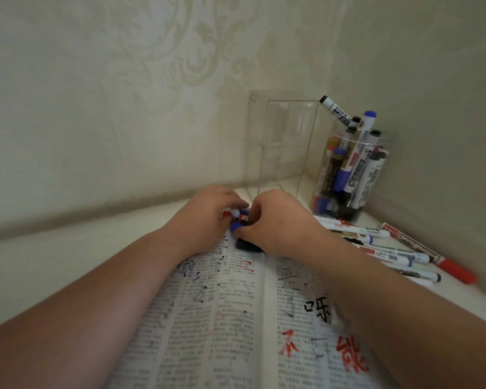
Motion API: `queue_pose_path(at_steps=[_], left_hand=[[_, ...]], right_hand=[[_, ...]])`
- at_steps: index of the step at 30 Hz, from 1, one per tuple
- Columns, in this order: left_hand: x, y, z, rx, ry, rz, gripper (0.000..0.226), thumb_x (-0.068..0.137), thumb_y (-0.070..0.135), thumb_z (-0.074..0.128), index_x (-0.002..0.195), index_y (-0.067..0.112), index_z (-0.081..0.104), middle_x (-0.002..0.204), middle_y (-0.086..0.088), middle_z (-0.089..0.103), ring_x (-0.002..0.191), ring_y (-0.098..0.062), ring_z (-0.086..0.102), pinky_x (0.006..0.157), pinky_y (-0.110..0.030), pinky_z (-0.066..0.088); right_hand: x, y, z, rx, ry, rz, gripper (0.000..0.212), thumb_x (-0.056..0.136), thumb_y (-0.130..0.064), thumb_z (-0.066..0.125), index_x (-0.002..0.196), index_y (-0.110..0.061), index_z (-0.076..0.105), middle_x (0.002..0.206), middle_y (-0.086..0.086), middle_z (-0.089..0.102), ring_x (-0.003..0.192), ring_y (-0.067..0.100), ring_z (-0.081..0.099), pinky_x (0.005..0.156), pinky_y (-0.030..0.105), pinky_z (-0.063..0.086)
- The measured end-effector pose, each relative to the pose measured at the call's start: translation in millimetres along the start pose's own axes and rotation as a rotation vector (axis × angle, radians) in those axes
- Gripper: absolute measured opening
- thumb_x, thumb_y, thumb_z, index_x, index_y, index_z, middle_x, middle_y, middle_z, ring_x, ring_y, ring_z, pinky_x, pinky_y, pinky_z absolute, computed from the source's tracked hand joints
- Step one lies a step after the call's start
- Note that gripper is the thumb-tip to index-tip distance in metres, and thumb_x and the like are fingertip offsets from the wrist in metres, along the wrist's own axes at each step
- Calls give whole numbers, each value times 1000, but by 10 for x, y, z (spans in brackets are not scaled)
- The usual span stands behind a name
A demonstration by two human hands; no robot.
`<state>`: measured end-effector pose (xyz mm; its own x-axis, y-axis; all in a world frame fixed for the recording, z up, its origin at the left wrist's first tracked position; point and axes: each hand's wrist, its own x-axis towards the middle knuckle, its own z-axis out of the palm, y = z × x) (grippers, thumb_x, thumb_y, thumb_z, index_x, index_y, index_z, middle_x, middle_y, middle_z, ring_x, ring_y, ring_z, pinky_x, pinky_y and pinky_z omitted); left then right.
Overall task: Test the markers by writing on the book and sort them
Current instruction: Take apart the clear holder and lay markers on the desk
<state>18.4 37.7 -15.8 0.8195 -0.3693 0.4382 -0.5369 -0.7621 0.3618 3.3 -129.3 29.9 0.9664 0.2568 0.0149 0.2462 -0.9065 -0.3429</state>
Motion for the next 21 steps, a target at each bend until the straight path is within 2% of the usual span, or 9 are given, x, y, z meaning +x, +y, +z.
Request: queue_pose_path(at_steps=[2,4,8,12,16,18,21], left_hand=[[-1,-6,-4,-26,73,-54,20,92,15,64,109,15,75,104,2,70,101,-16,57,92,-34,44],[12,-13,-19,-24,122,-107,17,90,17,72,106,17,74,103,5,68,100,-14,57,91,-32,45],[5,-42,-94,-54,193,-133,7,89,29,74,91,25,69,91,14,63,87,-1,55,76,-12,38],[-43,-64,-196,-71,184,-164,9,88,31,75,97,28,74,92,16,61,89,2,56,76,-15,41],[-91,-56,-240,-90,131,-164,19,94,39,67,111,40,73,96,15,59,86,-2,57,75,-22,44],[-110,-49,-253,-94,106,-147,24,96,42,62,118,42,71,96,15,58,85,-1,56,74,-21,42],[-127,-55,-272,-106,59,-141,27,97,43,59,122,42,69,95,15,61,87,0,57,73,-22,40]], right_hand=[[47,19,80,-1,-8,11,31,82,-45,73,77,-14,73,66,4,63,66,21,64,62,31,54],[74,30,121,-4,-17,18,29,83,-46,71,81,-17,74,71,3,66,67,20,65,65,33,58],[94,44,132,-26,-24,16,26,86,-44,70,89,-18,72,80,2,69,73,20,67,71,34,60],[113,34,169,-85,-32,1,26,91,-45,66,95,-19,70,87,2,67,86,21,64,78,37,59],[58,20,90,-156,-23,-25,23,98,-39,60,103,-18,69,98,4,64,98,24,59,82,35,52],[-51,79,-57,-75,26,-23,23,100,-39,59,103,-18,68,100,2,65,97,21,61,83,36,53],[-185,245,-249,184,99,-48,15,98,-41,64,99,-25,62,96,-8,66,88,10,62,79,30,53]])
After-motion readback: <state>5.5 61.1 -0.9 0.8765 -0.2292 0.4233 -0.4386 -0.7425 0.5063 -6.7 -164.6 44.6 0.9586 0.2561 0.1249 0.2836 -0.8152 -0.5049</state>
